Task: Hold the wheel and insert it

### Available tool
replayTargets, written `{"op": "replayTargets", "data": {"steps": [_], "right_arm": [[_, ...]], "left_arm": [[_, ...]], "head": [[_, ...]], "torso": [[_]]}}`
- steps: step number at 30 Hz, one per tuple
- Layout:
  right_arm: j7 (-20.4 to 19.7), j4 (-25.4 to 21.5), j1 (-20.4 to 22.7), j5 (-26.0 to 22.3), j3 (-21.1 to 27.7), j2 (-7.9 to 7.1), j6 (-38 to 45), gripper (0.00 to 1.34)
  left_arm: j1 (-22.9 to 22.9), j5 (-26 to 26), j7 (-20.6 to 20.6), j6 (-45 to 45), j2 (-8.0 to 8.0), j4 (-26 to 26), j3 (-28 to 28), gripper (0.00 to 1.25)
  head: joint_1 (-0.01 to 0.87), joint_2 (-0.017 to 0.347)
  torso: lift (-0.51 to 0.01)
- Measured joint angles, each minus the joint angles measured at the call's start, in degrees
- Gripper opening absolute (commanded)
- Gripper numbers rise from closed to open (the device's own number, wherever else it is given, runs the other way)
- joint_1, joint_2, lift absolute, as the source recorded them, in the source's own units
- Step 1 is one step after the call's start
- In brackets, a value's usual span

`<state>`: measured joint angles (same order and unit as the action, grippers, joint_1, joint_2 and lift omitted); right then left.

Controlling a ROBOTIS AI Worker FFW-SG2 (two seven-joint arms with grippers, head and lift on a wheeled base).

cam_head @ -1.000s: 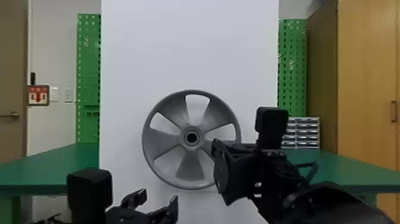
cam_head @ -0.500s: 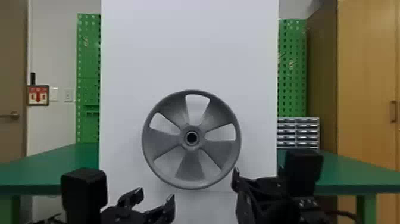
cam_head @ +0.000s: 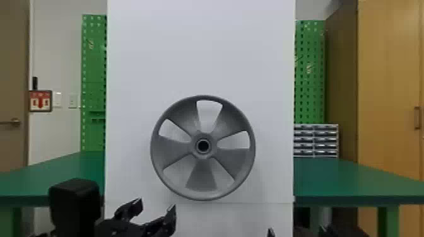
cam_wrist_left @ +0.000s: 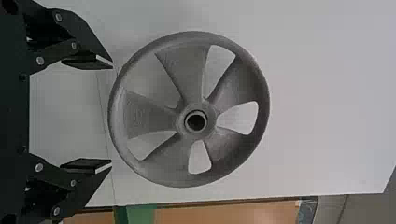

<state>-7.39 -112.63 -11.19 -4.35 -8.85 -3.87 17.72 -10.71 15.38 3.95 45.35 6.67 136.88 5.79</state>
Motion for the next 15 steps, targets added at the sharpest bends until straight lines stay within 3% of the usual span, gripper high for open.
{"op": "replayTargets", "data": {"steps": [15], "right_arm": [[1.1, 7.9, 9.1, -0.4, 1.3, -0.12, -11.2, 1.34]], "left_arm": [[1.3, 1.0, 0.1, -0.2, 0.01, 0.1, -1.9, 0.75]], "head": [[0.000, 0.029]], "torso": [[-0.488]]}}
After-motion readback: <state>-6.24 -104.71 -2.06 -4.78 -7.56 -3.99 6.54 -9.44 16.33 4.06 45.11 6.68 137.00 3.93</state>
